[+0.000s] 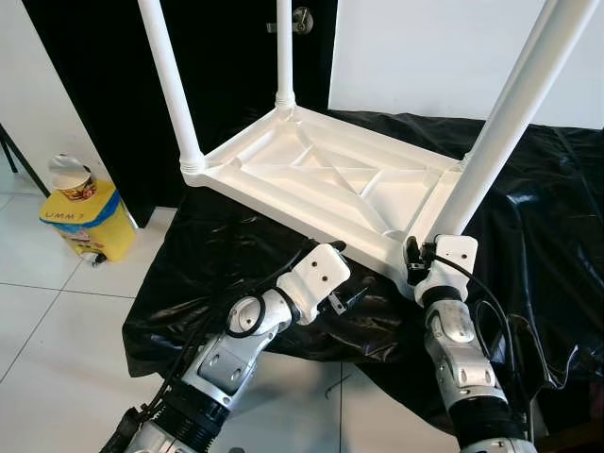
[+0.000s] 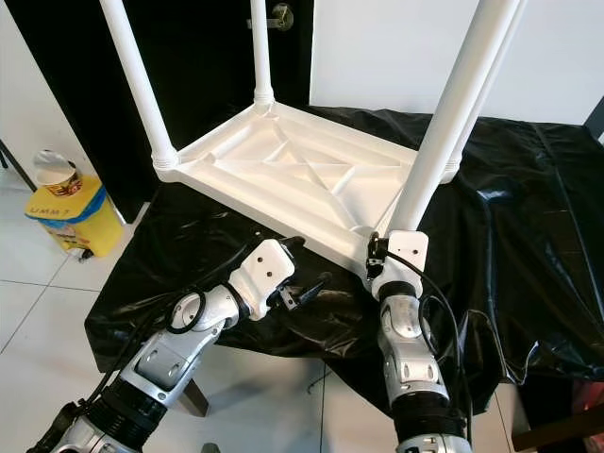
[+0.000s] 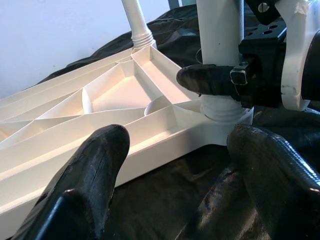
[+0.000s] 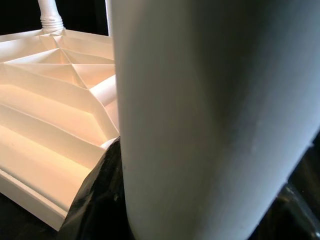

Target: Building children table

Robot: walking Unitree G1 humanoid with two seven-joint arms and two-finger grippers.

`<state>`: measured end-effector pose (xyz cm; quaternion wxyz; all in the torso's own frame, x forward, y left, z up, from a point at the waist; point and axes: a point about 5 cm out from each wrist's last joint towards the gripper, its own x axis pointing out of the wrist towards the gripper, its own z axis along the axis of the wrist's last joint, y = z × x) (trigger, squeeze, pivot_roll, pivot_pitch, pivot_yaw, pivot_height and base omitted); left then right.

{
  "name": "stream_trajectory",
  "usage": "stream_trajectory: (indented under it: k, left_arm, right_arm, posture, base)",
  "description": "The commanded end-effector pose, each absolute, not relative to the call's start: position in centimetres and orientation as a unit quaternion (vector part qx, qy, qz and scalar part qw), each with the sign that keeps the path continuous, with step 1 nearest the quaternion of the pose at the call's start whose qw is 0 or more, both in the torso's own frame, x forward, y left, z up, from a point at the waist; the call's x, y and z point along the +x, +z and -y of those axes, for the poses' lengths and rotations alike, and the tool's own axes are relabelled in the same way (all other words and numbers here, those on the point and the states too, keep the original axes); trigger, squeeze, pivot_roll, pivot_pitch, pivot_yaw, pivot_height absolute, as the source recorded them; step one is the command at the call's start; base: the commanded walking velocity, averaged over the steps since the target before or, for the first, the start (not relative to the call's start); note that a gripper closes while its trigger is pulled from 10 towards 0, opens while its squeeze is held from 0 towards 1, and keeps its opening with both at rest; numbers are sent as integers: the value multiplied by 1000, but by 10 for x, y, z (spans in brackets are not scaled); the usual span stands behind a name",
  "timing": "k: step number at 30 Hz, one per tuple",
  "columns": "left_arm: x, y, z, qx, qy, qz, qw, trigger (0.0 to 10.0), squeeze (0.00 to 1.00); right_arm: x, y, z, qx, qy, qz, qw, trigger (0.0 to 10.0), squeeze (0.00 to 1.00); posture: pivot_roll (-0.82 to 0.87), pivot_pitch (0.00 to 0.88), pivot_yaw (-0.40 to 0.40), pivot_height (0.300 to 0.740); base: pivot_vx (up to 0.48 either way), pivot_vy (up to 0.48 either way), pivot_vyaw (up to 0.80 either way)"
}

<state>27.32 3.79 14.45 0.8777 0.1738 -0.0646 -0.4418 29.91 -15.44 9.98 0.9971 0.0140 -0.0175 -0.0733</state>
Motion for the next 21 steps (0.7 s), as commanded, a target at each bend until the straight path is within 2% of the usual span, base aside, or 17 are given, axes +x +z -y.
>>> stream_trajectory:
  k: [1,10,11,16,21]
  left_arm:
    - [269,141,-35,178,-464,56,866,10000,0]
    - [269,141,-33,178,-465,58,865,10000,0]
    - [269,141,-33,178,-466,58,865,10000,0]
    - [269,140,-33,177,-466,57,865,10000,0]
    - [269,140,-33,177,-465,56,866,10000,0]
  right_arm:
    - [291,78,151,15,-74,-37,996,10000,0]
    - [293,82,161,-7,-91,-32,995,10000,0]
    - [293,82,161,-6,-90,-30,995,10000,1000]
    - [293,89,162,-6,-60,-10,998,10000,1000]
    - [292,95,177,-24,-10,18,999,10000,1000]
  posture:
    - [26,0,-65,740]
    - [22,0,-69,740]
    - [22,0,-70,740]
    - [21,0,-69,740]
    - [23,0,-72,740]
  base:
    - [0,0,0]
    - [0,0,0]
    - [0,0,0]
    - [0,0,0]
    - [0,0,0]
